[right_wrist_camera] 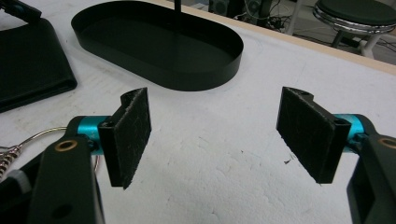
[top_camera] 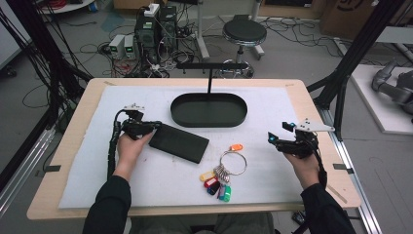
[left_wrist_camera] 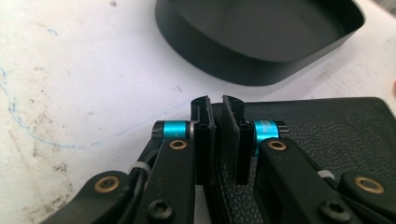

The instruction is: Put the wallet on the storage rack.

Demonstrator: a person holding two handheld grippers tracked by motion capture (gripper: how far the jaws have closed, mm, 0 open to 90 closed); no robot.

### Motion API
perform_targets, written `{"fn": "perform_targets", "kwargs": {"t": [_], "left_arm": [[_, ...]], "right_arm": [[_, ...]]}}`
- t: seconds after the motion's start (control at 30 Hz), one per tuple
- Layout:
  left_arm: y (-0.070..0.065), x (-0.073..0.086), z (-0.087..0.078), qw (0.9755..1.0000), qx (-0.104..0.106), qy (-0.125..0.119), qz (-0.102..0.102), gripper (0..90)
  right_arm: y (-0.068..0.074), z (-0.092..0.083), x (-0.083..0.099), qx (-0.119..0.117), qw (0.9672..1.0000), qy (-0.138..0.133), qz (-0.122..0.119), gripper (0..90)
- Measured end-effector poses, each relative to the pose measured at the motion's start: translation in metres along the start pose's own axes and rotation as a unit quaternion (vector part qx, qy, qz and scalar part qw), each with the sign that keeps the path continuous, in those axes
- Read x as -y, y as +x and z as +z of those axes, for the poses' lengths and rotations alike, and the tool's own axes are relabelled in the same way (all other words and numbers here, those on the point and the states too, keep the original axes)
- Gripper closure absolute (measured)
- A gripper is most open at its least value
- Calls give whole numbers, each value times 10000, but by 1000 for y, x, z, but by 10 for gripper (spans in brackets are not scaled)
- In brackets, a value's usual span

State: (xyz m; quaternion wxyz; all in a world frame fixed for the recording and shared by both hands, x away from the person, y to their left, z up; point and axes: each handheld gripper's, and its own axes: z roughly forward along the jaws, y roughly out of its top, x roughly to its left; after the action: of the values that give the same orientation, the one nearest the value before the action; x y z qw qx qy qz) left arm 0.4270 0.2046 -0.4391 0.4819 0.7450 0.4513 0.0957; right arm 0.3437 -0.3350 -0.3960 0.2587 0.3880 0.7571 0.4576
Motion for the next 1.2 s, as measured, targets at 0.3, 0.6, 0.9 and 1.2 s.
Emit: {"fn": "perform_targets", "kwargs": {"t": [0.3,0.6,0.9,1.2], "left_arm": [[-12,5,-28,9962,265,-705,433,857],[-36,-1,-58,9783,671,-1404,1370,862],[-49,9,-78,9609,970,-1826,1841,864],[-54,13,-90,9494,1239,-1911,2162,865]], "right_arm": [[8,2,-4,-123,9998,-150,42,266],[25,15,-15,-483,9982,-368,-17,265],[53,41,-26,-1065,9924,-464,-402,265],[85,86,-32,-1902,9788,-224,-730,313]]}}
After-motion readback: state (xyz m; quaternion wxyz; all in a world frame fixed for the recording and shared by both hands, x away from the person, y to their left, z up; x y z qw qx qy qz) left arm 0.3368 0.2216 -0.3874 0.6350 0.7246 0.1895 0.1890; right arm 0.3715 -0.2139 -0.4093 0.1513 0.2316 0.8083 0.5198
